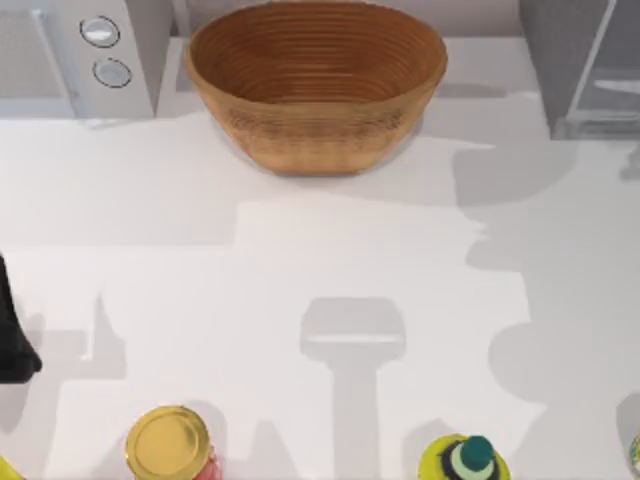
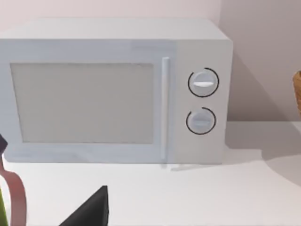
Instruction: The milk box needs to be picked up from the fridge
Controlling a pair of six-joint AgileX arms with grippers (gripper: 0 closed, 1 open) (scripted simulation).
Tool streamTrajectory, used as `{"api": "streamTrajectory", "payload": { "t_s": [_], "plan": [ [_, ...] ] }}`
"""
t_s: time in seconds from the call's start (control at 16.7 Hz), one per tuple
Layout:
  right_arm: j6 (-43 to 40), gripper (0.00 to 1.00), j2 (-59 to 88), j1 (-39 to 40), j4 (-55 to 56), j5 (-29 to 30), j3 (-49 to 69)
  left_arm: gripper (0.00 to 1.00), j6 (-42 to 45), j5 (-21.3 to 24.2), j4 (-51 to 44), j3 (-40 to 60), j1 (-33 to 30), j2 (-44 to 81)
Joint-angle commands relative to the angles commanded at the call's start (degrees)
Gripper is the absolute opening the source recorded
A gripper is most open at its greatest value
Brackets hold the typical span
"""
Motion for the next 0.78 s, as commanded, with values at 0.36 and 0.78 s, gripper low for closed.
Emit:
{"api": "streamTrajectory", "payload": {
  "t_s": [0.36, 0.78],
  "plan": [
    [-0.1, 0.0, -2.9, 0.9, -1.9, 0.5, -1.0, 1.0, 0.0, 0.0, 0.0, 0.0, 0.0, 0.0],
    [-0.6, 0.0, -28.5, 4.9, -16.5, 4.4, -11.1, 1.0, 0.0, 0.0, 0.0, 0.0, 0.0, 0.0]
  ]
}}
